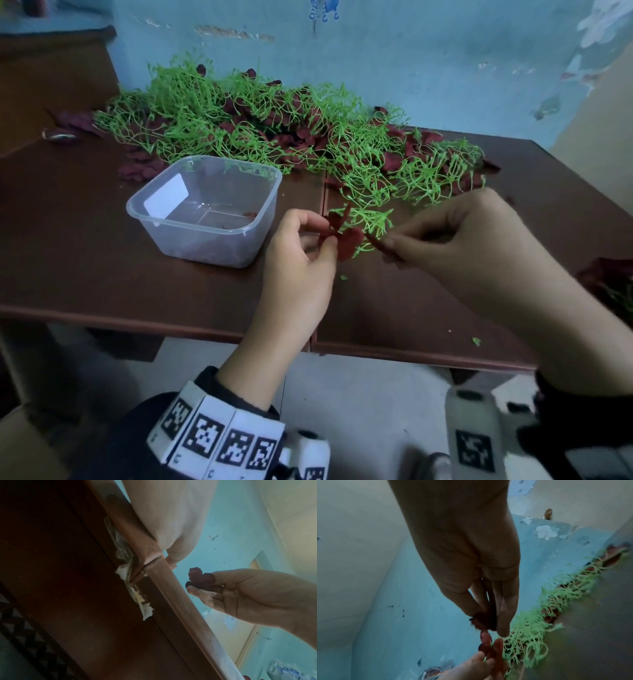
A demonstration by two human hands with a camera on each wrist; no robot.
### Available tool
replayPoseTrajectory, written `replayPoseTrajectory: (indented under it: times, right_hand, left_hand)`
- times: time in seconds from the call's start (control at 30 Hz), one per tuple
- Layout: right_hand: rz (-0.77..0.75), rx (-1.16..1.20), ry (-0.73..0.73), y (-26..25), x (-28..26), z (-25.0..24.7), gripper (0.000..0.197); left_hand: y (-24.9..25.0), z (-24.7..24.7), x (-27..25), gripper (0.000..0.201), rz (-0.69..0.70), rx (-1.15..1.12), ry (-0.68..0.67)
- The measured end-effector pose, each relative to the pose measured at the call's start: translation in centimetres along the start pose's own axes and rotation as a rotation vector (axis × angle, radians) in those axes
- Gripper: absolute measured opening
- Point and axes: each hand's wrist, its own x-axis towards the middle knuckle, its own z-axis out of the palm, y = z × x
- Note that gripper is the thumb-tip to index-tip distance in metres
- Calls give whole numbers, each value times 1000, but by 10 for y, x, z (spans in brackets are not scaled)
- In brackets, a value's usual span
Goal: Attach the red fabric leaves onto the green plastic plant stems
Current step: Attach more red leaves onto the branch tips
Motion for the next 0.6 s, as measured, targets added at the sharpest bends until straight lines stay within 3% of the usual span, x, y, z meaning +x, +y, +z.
replayPoseTrajectory:
  times: [0.03,0.1,0.17,0.27,0.33,0.47,0.6]
  right_hand:
    - [35,51,37,5,-4,5,4]
    - [116,114,109,17,-11,18,27]
    - [157,191,162,23,-18,29,34]
    - [209,491,173,30,-22,42,30]
    - [271,699,172,31,-22,48,27]
    - [280,852,154,30,-19,52,32]
    - [225,864,151,29,-14,54,32]
  left_hand:
    - [0,0,-1,29,-6,6,1]
    - [1,-1,-3,32,-13,16,10]
    - [3,-2,-8,31,21,69,36]
    - [13,-2,-18,23,208,225,111]
    - [19,1,-25,11,265,178,26]
    - [18,4,-30,11,144,81,-145]
    - [11,0,-24,17,19,-37,-179]
